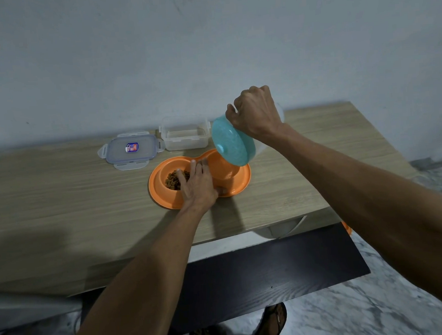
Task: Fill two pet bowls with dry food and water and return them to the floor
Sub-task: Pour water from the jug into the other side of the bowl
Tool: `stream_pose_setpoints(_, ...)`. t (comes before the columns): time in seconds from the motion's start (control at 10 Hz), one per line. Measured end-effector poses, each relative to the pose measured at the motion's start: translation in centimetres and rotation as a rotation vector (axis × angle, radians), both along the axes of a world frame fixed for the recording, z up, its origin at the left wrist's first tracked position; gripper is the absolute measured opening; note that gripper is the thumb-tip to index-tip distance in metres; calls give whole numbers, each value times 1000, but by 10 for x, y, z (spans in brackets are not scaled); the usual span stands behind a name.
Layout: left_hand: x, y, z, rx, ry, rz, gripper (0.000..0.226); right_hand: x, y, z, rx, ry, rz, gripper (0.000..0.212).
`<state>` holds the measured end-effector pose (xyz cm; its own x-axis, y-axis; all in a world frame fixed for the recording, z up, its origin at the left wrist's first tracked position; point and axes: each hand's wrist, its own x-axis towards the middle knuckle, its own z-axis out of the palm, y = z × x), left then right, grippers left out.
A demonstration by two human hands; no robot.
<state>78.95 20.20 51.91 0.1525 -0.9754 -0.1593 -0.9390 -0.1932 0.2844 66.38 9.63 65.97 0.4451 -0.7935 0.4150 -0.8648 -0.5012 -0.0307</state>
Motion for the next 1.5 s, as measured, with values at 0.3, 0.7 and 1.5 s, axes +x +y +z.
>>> stream_pose_setpoints(0.3,-2,2,4,12,-3,10,94,3,2,-4,-60,82,100,41)
stream_pose_setpoints(0.7,-2,1,4,4,0,7,91,5,-3,-11,-76,74,160,40)
stream_pose_setpoints(1.5,0,2,-2,-2,-66,-12,105,-84,-79,-85,626,-1485,-738,29)
